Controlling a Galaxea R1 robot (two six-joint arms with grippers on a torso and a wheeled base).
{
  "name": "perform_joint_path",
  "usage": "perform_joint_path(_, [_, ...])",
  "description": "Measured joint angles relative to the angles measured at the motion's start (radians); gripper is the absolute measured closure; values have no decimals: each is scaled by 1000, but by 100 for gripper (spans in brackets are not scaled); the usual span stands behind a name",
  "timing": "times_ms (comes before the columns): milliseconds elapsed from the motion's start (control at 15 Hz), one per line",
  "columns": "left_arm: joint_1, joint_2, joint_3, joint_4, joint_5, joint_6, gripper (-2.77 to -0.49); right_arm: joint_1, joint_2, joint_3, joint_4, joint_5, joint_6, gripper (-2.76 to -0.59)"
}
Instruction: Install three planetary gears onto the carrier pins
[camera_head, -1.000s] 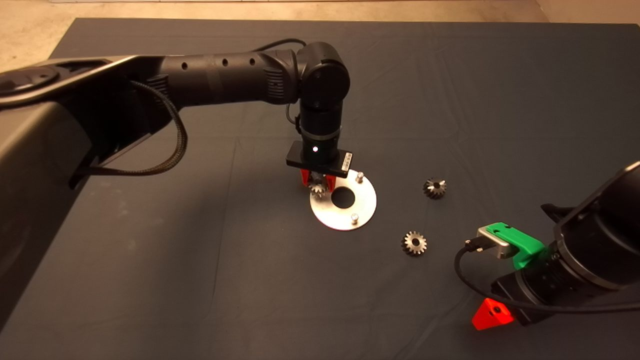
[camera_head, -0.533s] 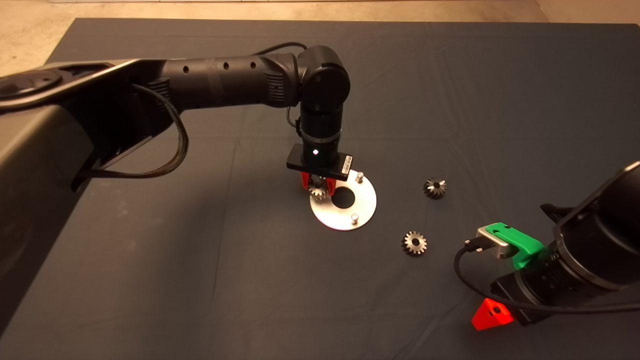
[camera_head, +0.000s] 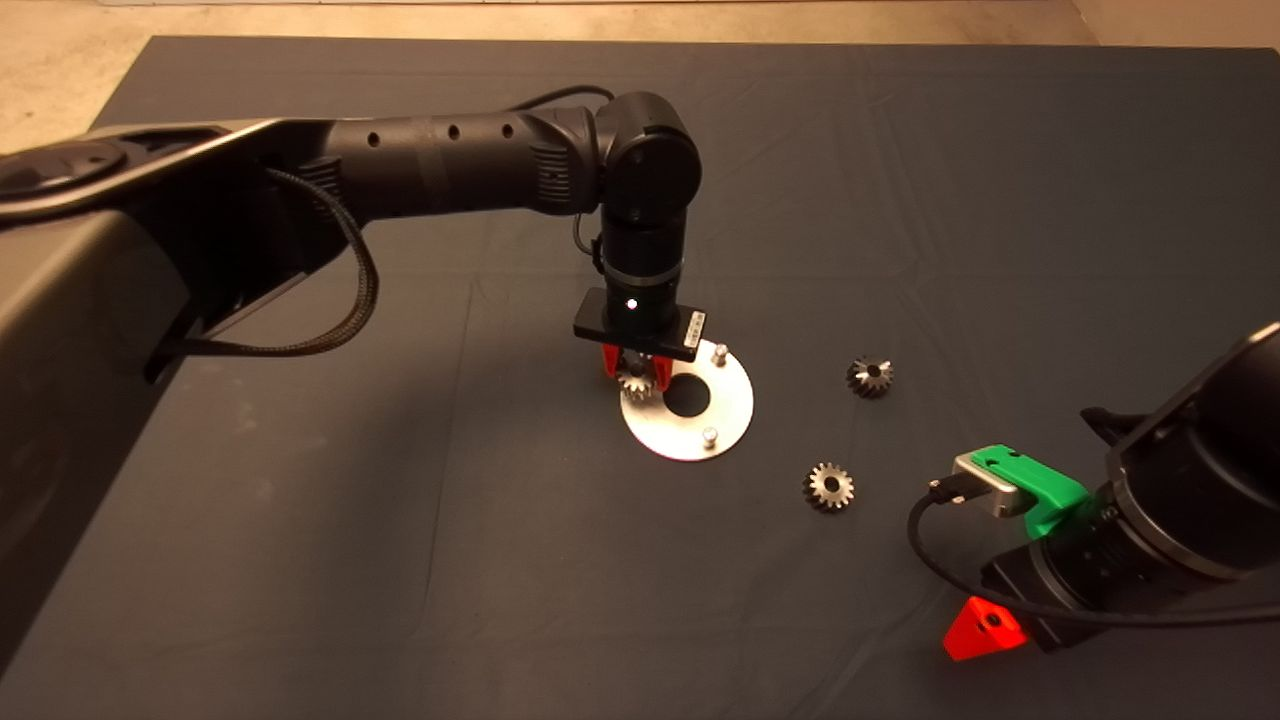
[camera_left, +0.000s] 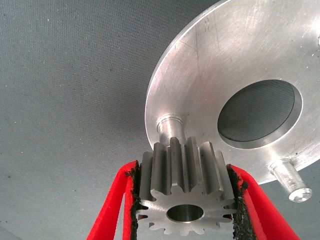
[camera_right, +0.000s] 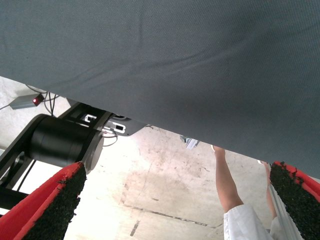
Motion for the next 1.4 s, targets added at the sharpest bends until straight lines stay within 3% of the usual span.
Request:
perform_joint_path(533, [-33, 0, -21, 11, -1, 16, -90, -4, 0, 0, 0, -1, 0, -273])
perform_joint_path(1200, [-31, 0, 3, 10, -1, 18, -89, -5, 0, 0, 0, 0, 0, -273])
perform_joint_path(1400, [-4, 0, 4, 10, -1, 18, -89, -6, 0, 0, 0, 0, 0, -273])
